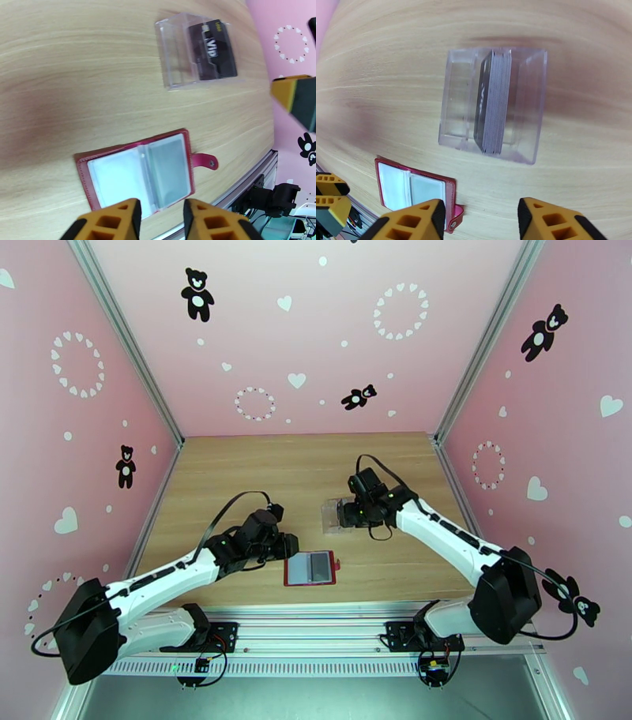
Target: Put the credit cards into the card holder
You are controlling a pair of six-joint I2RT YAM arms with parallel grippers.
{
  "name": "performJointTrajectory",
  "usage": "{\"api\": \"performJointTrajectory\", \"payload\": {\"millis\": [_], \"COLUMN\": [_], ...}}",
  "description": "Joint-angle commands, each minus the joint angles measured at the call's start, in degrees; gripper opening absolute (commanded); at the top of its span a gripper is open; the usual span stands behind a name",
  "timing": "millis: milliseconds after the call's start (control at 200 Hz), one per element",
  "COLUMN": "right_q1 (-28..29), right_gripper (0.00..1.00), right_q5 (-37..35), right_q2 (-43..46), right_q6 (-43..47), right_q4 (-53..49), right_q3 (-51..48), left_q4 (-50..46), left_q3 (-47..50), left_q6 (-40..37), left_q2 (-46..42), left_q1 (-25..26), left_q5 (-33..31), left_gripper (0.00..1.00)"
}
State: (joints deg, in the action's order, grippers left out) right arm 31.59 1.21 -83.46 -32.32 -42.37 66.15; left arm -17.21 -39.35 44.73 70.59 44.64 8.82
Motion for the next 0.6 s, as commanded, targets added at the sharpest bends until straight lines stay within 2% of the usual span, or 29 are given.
{"api": "performJointTrajectory", "payload": {"millis": [0, 320, 595], "right_q1": [-1.1, -2.9, -3.0], "right_gripper": [0.59, 0.64, 0.67], "right_q5": [-0.4, 0.6, -2.7], "right_q2": [-3.7, -14.5, -20.1], "right_q6": [3.2, 6.7, 8.3], "right_q4": [-4.4, -6.8, -10.1], "right_q3": [3.9, 11.8, 17.2], "left_q4": [0.5, -0.5, -1.9], "left_q3": [-4.3, -18.8, -32.6], "left_q6": [-2.1, -4.7, -6.1], "left_q2": [4.6, 20.9, 36.6], "left_q1": [-0.9, -4.2, -4.4], "left_q5": [2.0, 3.8, 5.4], "left_gripper": [0.35, 0.35, 0.35]}}
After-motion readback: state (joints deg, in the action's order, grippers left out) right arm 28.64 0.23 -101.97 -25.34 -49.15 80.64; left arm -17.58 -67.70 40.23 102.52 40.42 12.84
